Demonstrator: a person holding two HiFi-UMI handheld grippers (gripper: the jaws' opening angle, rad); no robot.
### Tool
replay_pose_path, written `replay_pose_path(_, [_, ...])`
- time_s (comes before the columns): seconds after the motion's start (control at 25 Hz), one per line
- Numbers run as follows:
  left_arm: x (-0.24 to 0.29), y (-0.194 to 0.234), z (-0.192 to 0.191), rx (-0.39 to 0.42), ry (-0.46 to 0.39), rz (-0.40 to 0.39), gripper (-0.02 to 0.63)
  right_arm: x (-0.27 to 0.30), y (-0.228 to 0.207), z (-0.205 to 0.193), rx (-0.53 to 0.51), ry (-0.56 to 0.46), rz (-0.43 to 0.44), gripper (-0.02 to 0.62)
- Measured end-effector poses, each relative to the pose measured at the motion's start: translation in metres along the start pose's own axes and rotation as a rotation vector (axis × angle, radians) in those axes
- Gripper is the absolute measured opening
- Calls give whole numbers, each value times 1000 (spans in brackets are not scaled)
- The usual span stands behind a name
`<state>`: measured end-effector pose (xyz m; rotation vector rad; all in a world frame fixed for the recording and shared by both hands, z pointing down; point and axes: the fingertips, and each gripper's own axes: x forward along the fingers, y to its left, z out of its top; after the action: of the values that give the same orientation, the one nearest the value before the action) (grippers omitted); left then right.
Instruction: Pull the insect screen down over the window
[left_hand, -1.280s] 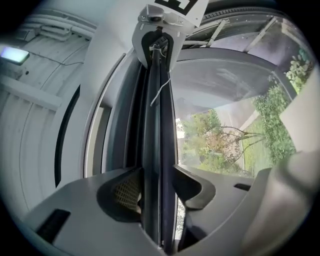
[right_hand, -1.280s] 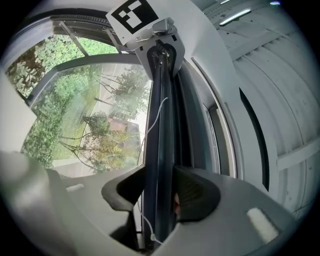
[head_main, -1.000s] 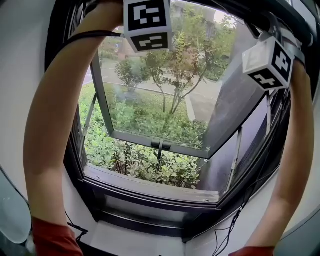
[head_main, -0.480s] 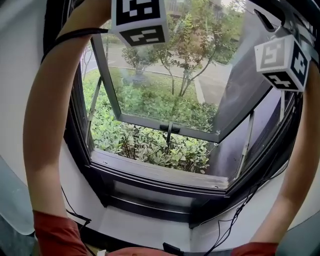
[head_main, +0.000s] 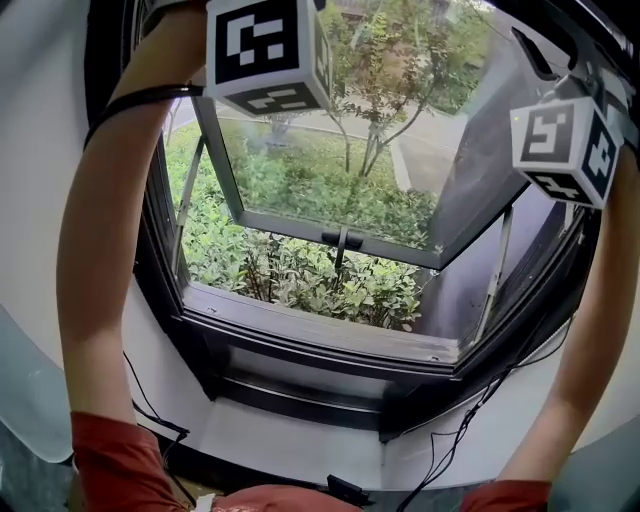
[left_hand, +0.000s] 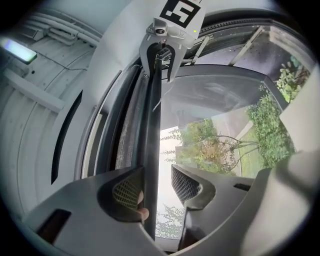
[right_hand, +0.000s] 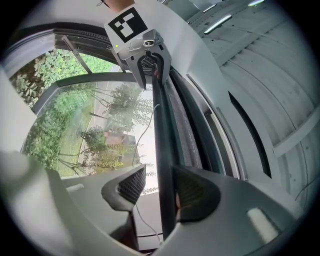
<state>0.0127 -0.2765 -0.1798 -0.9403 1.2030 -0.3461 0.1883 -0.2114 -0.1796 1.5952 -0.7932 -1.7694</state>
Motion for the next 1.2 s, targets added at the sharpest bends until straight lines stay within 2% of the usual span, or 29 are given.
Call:
replay_pose_path(0.24, [-12, -5, 1, -77, -9, -11, 183, -7, 11, 1, 41, 8, 15, 186])
replay_pose_path(0.68, [-48, -45, 4, -36, -32, -80, 184, -41, 49, 6, 34, -17, 57, 187])
replay_pose_path(1.2, [-82, -88, 12, -57, -37, -117, 184, -75, 92, 8, 50, -19, 80, 187])
